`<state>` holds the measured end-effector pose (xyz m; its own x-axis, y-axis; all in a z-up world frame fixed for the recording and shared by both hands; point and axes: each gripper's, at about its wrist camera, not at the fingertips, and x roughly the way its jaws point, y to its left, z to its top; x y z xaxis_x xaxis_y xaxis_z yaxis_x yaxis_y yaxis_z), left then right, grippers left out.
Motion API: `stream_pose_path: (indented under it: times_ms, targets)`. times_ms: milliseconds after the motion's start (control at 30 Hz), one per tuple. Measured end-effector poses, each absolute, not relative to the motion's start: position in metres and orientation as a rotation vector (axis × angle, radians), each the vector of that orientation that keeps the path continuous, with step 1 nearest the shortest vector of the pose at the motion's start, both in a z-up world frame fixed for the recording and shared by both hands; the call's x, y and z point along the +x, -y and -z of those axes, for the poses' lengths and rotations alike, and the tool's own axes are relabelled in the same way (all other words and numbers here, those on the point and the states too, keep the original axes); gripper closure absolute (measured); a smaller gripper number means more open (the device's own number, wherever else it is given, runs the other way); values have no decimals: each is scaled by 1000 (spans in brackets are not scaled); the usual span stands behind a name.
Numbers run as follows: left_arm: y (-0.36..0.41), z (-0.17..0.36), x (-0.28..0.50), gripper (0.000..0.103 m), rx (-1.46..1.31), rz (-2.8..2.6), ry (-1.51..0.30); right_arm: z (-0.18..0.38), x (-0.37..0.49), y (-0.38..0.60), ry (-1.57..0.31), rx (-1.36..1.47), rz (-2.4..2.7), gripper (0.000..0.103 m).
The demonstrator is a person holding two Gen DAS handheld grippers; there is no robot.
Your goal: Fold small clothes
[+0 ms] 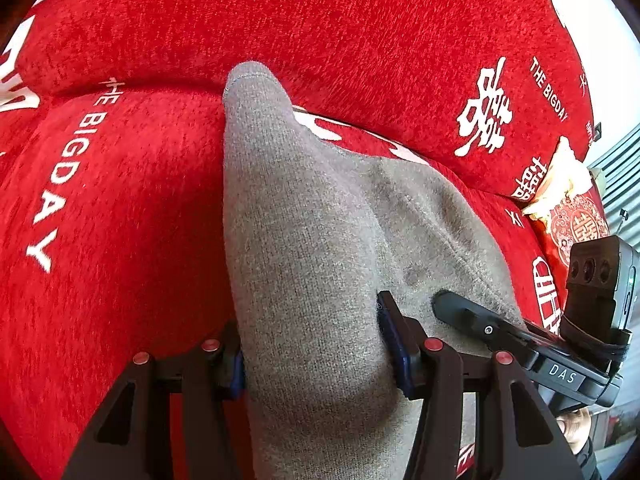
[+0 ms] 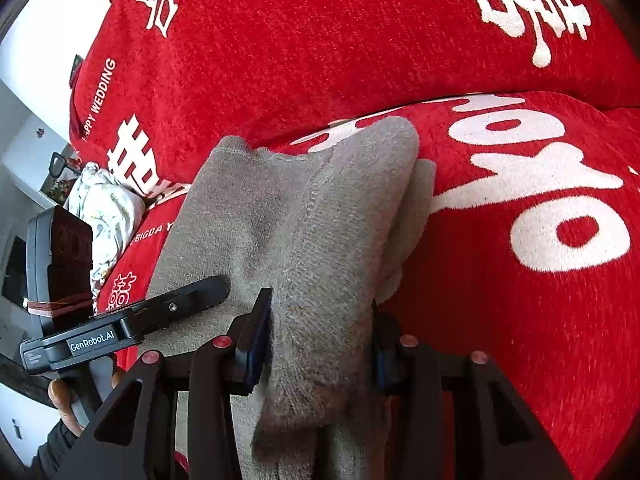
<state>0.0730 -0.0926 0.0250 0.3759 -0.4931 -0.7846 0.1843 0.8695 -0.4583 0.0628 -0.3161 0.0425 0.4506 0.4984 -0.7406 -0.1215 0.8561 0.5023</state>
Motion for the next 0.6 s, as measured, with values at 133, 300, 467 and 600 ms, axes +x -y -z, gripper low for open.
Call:
stream_pose_path:
  times_ms: [133, 300, 467, 600]
  targets:
    - [88, -25, 64, 47, -320, 441, -1103, -44, 55, 311, -1039, 402, -396, 58]
    - [84, -26, 55, 47, -323, 441, -1100, -45, 47, 307, -1042, 390, -397, 58]
    - [80, -26, 43, 47, -326, 441, -1095, -47, 36, 303, -1041, 384, -398, 58]
    - [76, -26, 33, 47, -327, 440, -1090, -49, 27, 299, -1041, 376, -399, 58]
